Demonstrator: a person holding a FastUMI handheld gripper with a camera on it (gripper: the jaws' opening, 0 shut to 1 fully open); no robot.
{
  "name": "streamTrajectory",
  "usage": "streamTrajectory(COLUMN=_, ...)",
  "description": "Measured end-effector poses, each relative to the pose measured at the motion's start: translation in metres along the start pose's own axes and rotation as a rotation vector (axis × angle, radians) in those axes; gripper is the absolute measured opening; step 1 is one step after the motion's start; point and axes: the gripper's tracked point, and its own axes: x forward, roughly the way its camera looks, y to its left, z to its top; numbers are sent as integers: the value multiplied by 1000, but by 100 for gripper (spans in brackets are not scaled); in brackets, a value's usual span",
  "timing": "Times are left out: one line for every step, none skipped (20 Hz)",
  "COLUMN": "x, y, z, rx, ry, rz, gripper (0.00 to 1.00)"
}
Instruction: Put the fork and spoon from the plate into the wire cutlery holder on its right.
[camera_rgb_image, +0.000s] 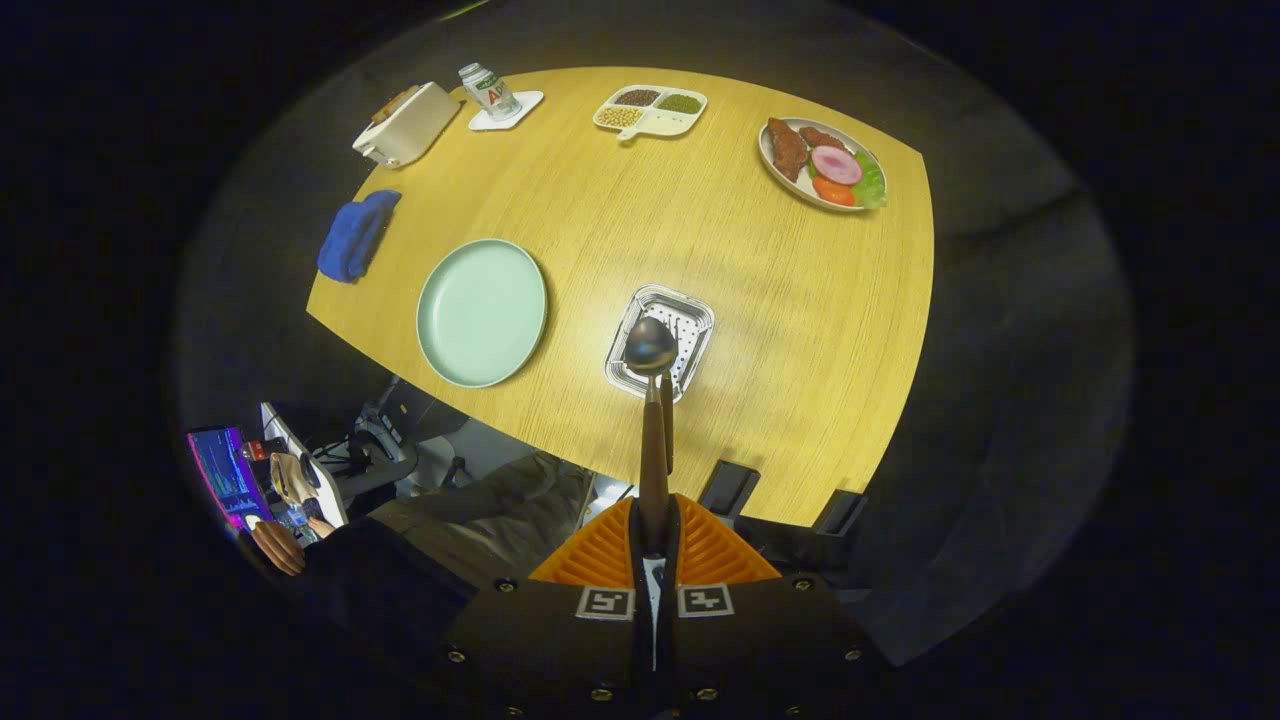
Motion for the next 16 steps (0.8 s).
streamTrajectory(x=6, y=-1, z=4, rx=-7, ry=10, rz=-4, gripper=2)
streamTrajectory(x=12, y=-4, z=7, rx=-16, ry=20, rz=-14, gripper=2)
streamTrajectory(x=17, y=-6, z=9, rx=-23, ry=34, rz=-23, gripper=2)
streamTrajectory(x=22, y=-5, z=12, rx=-25, ry=48, rz=-22, gripper=2)
streamTrajectory(x=26, y=-3, z=16, rx=-23, ry=60, rz=-13, gripper=2)
streamTrajectory(x=31, y=-2, z=18, rx=-20, ry=68, rz=-7, gripper=2)
streamTrajectory(x=35, y=-1, z=21, rx=-24, ry=79, rz=-7, gripper=2)
streamTrajectory(x=40, y=-1, z=23, rx=-26, ry=88, rz=-7, gripper=2)
streamTrajectory(x=44, y=-1, z=25, rx=-26, ry=95, rz=-8, gripper=2)
streamTrajectory(x=47, y=-2, z=26, rx=-25, ry=103, rz=-13, gripper=2)
streamTrajectory(x=50, y=-3, z=29, rx=-25, ry=107, rz=-18, gripper=2)
streamTrajectory(x=51, y=-3, z=31, rx=-22, ry=109, rz=-23, gripper=2)
streamTrajectory(x=53, y=-3, z=32, rx=-19, ry=110, rz=-22, gripper=2)
streamTrajectory(x=54, y=-2, z=34, rx=-12, ry=109, rz=-17, gripper=3)
streamTrajectory(x=54, y=-1, z=36, rx=-2, ry=104, rz=-13, gripper=3)
streamTrajectory(x=53, y=0, z=38, rx=9, ry=95, rz=-10, gripper=8)
